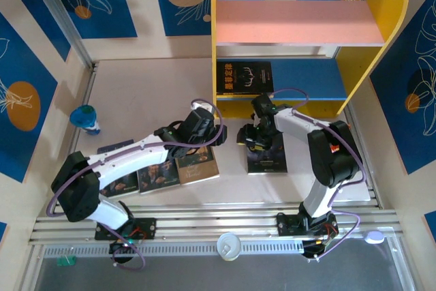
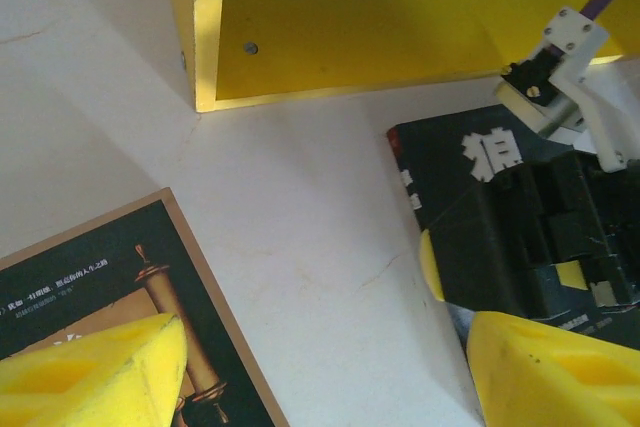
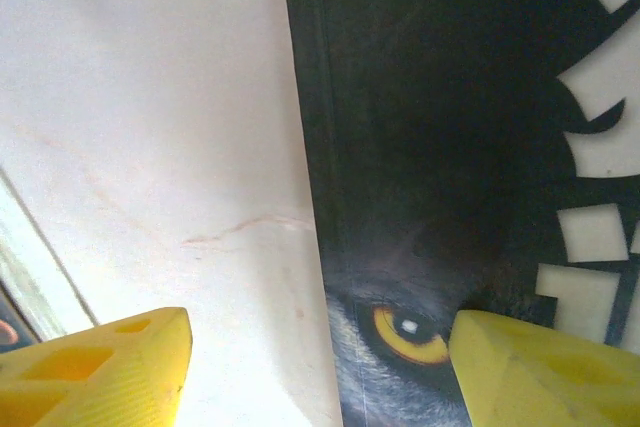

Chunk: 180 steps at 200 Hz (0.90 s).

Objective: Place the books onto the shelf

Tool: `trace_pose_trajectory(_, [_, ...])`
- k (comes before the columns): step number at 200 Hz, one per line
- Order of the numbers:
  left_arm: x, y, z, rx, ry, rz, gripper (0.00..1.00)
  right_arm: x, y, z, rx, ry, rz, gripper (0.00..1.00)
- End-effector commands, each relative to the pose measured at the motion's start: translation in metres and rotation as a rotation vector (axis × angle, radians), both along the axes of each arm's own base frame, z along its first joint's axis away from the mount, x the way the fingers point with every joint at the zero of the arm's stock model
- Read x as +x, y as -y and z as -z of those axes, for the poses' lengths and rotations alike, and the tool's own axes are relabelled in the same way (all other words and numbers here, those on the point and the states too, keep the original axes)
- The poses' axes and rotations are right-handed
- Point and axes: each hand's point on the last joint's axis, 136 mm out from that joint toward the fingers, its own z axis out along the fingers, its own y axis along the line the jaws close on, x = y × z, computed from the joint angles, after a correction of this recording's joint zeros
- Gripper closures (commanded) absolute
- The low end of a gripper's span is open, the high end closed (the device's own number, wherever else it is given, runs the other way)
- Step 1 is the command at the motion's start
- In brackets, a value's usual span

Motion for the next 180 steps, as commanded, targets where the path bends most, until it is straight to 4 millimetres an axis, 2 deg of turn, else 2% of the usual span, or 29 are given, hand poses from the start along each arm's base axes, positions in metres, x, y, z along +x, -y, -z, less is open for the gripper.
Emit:
trace_pose_trajectory(1, [-0.001,-0.01,0.001,0.01,-0.01,-0.026,0.26,-0.003,-0.019,0.007,0.075,-0.031,-0.022,0.3])
trace_pose_trajectory(49, [-0.001,-0.007,0.005,0.0,-0.025,-0.024,0.26,0.007,0.005,-0.02,0.083,0.053,0.021,0.3])
trace_pose_trajectory(97, [-0.001,0.021,0.023,-0.066,-0.095,0.019,0.26,0.005,0.053,-0.04,0.065,0.122,0.109,0.29])
trace_pose_trajectory(133, [0.0,0.039,0.044,-0.084,-0.159,0.047,0.27,-0.002,0.089,-0.037,0.03,0.127,0.174,0.29])
trace_pose_trajectory(180, [-0.002,0.062,0.062,-0.133,-0.237,0.082,0.27,-0.008,0.12,-0.021,-0.044,0.093,0.232,0.29])
